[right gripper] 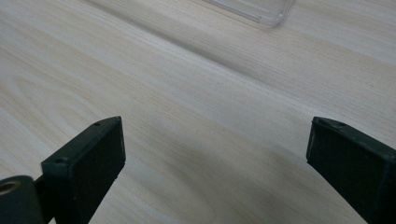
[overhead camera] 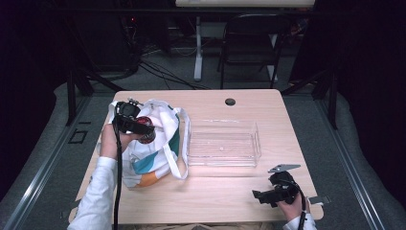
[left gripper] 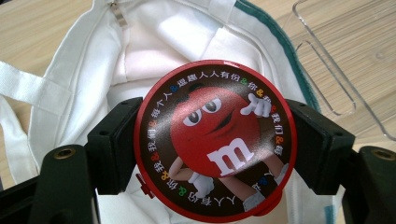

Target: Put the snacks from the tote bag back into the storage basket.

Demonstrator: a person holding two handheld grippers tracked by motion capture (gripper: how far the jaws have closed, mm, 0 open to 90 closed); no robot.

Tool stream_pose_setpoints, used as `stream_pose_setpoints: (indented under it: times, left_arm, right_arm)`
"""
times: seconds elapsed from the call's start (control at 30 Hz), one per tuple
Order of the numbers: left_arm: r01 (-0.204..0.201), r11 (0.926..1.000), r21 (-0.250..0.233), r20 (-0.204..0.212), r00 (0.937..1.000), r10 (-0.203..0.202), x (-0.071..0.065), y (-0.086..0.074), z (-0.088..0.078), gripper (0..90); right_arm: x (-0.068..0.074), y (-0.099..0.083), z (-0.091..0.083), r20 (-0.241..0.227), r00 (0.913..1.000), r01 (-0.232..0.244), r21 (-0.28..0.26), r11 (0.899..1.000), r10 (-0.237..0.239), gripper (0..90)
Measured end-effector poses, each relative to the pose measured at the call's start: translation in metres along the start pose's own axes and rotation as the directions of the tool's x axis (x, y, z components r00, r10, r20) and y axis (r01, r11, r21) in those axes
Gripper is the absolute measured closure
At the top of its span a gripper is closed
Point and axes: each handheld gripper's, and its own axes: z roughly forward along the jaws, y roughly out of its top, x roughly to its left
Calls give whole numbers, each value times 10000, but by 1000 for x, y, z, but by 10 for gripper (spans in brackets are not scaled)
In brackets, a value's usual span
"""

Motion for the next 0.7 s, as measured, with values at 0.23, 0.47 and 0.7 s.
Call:
stream_pose_setpoints:
  times: [0.23,0.47,0.7]
  left_arm:
    - [-68,9999,-81,15,10000,68,-2,8,-5,263]
    - [-217,9996,-191,18,9998,218,-6,18,-11,263]
    - [-355,9989,-319,48,9994,357,-12,28,-17,264]
  right_arm:
    - [0,0,0,-4,10000,18,18,10000,-18,43]
    - [0,0,0,5,10000,35,5,10000,-35,44]
    - [1,0,0,10,10000,39,-11,10000,-39,45]
